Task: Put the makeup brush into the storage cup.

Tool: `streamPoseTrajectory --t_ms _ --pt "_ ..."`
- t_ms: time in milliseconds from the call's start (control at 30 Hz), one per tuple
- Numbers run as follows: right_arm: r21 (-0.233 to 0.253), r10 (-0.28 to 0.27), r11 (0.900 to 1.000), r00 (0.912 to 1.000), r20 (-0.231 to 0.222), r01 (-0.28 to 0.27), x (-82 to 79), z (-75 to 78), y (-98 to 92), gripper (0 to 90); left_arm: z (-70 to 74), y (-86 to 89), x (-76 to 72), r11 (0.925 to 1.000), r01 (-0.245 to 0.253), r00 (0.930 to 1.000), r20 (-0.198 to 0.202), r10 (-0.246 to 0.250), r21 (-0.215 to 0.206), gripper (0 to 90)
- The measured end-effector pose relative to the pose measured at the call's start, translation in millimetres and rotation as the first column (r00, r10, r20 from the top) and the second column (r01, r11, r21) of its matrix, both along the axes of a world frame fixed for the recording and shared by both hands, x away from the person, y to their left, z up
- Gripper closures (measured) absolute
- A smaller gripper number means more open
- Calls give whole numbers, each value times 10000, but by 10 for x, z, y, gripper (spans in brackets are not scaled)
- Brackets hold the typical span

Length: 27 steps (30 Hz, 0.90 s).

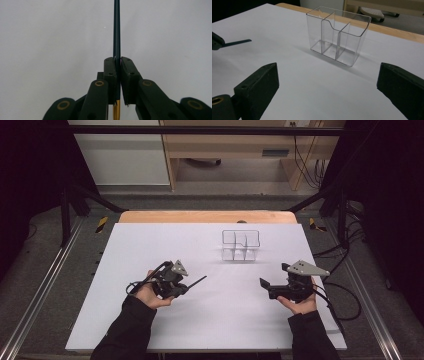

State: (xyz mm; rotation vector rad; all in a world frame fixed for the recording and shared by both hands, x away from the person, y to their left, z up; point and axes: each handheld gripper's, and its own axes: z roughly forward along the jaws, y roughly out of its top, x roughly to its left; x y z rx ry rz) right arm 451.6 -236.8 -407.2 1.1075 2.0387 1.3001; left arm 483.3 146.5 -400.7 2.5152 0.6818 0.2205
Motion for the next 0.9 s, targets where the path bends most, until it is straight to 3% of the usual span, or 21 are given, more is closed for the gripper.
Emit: streamPoseTrajectory --t_ms 267,433,633,900 --pt "-654 457 9968 9990 13 -455 1 85 130 48 57 67 -6 9991 201 9998 93 -198 -363 825" --pt "-1210 769 9897 9970 34 -760 27 147 211 57 111 67 -24 9984 319 9994 179 -311 -475 825" --pt "-2016 1315 9707 9913 -111 -1310 55 182 356 66 185 54 -56 9974 537 9981 310 -523 -473 826" --pt "-3023 2096 9312 9777 -135 -2038 53 271 599 77 286 -18 -89 9953 881 9956 363 -867 -399 826"
